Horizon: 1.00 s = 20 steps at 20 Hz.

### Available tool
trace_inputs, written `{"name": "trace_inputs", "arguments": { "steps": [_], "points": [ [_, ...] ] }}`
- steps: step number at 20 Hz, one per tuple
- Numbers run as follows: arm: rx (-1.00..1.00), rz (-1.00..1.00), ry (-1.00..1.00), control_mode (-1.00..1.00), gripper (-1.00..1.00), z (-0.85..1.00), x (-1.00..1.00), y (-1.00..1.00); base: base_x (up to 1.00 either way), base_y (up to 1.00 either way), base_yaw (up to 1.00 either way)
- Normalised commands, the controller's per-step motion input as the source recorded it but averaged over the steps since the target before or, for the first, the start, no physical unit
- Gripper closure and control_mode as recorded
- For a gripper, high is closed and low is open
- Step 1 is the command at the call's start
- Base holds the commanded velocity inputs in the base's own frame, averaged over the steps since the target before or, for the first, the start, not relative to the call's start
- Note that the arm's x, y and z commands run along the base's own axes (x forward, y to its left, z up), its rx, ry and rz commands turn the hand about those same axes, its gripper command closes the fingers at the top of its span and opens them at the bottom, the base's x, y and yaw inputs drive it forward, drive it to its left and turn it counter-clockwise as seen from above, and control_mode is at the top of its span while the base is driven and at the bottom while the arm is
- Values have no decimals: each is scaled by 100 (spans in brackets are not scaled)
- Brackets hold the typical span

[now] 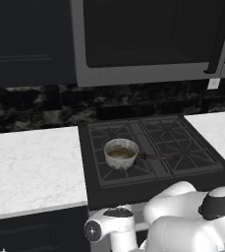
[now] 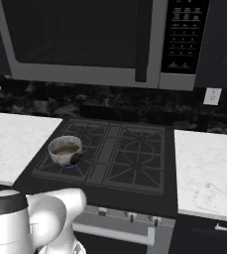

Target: Turn off the front left burner of the stove.

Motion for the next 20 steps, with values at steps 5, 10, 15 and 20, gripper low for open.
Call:
{"name": "trace_inputs", "arguments": {
  "steps": [5, 10, 15, 20],
  "points": [
    [50, -17, 7, -100, 100, 22, 19, -13, 0, 0, 0],
    [36, -19, 6, -100, 100, 20, 16, -30, 0, 0, 0],
    [29, -9, 1, -100, 100, 17, 1, -82, 0, 0, 0],
    [8, 0, 0, -100, 100, 5, -4, -19, 0, 0, 0]
  ]
}}
